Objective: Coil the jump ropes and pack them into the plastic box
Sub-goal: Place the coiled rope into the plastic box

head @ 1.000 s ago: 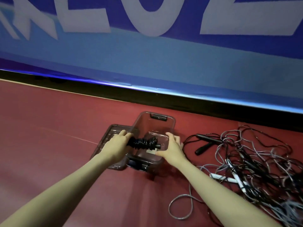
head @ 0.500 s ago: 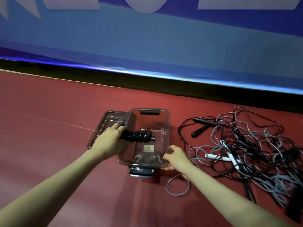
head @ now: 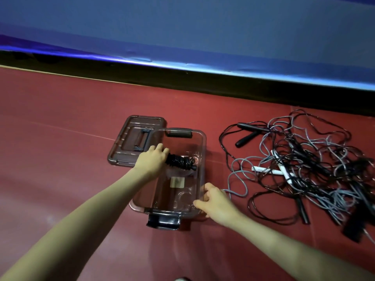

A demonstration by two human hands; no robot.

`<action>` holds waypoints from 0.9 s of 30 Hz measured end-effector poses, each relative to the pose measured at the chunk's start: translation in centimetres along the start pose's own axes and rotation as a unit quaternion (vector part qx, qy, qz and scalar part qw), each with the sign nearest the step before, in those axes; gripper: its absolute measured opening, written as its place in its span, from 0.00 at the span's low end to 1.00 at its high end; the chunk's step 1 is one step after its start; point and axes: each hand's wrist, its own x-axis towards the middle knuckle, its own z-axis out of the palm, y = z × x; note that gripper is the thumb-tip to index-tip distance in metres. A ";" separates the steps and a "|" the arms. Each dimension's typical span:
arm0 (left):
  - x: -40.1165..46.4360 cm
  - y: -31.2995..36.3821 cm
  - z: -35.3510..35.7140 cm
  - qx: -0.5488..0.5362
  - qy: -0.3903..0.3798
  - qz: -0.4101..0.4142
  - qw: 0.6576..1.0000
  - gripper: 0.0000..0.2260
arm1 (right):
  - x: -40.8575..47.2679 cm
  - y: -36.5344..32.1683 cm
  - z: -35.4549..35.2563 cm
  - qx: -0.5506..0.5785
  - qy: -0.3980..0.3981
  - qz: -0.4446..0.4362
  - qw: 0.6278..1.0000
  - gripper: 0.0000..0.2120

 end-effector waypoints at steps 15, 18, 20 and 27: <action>4.9 2.7 4.9 -0.042 0.015 -0.123 0.991 0.15 | 0.2 -0.2 -0.4 -0.009 -0.030 0.000 1.000 0.13; 5.0 2.3 6.2 -0.201 0.003 -0.131 0.971 0.16 | 0.1 -0.6 -0.4 0.002 -0.033 0.001 0.999 0.12; 5.0 1.7 6.3 -0.268 -0.007 -0.118 0.956 0.23 | 0.1 -0.7 -0.5 0.012 -0.038 0.003 0.999 0.12; 4.2 -0.9 1.6 -0.239 0.058 -0.082 0.966 0.21 | 0.3 -1.6 1.2 0.049 -0.040 -0.009 0.998 0.15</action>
